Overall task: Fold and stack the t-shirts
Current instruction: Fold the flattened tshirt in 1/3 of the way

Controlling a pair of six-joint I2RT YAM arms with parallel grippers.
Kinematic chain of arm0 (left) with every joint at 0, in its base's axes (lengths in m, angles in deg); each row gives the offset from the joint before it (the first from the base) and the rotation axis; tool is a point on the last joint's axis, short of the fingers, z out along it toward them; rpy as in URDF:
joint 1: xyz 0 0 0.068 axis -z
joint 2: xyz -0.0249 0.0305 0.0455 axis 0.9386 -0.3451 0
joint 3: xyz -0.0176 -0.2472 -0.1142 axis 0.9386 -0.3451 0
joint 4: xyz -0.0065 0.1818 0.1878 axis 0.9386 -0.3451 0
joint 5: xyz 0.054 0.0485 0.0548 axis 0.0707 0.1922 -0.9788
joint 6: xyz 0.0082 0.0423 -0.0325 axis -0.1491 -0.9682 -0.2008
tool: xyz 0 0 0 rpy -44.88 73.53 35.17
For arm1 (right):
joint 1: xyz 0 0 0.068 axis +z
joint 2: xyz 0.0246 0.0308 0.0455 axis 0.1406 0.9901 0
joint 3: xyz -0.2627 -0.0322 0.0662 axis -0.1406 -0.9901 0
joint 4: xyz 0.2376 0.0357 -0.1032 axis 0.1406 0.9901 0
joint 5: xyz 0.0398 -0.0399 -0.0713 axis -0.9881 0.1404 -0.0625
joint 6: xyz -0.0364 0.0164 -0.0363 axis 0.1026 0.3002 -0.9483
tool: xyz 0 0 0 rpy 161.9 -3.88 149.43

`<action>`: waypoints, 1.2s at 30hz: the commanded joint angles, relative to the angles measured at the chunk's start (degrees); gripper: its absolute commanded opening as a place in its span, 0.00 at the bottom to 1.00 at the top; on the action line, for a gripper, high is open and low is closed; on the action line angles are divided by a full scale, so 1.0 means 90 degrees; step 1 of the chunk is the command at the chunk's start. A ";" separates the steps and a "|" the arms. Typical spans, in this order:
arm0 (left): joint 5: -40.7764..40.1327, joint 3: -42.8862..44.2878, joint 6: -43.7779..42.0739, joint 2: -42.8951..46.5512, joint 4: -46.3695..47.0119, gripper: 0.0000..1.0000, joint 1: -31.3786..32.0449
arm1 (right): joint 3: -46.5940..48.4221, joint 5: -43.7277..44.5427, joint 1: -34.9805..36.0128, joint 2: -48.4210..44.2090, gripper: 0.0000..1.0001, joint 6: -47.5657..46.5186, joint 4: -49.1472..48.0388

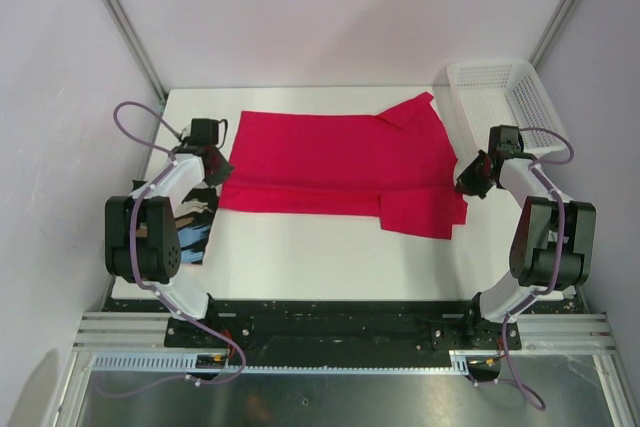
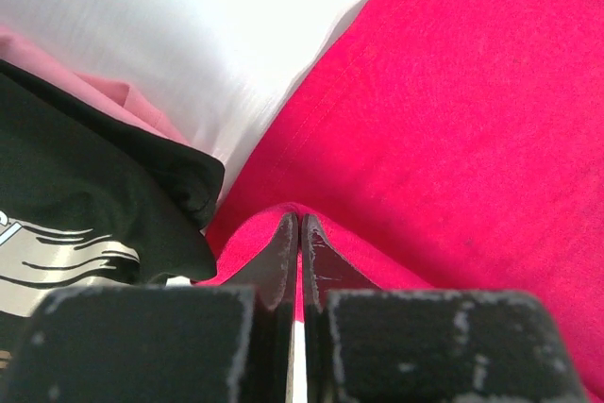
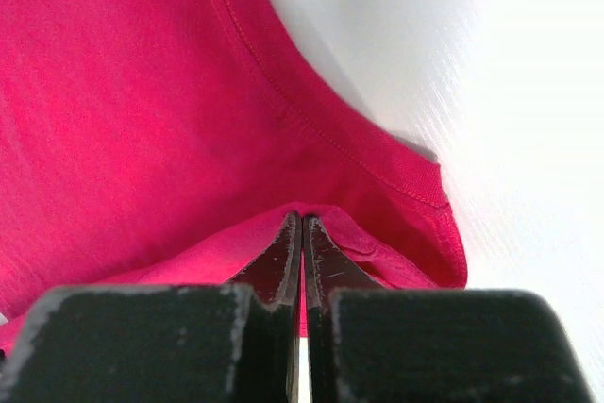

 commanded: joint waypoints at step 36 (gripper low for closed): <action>0.0338 0.0924 -0.0327 -0.1311 0.0388 0.06 -0.0456 | 0.0282 -0.0327 -0.0128 0.0720 0.07 0.0071 -0.0851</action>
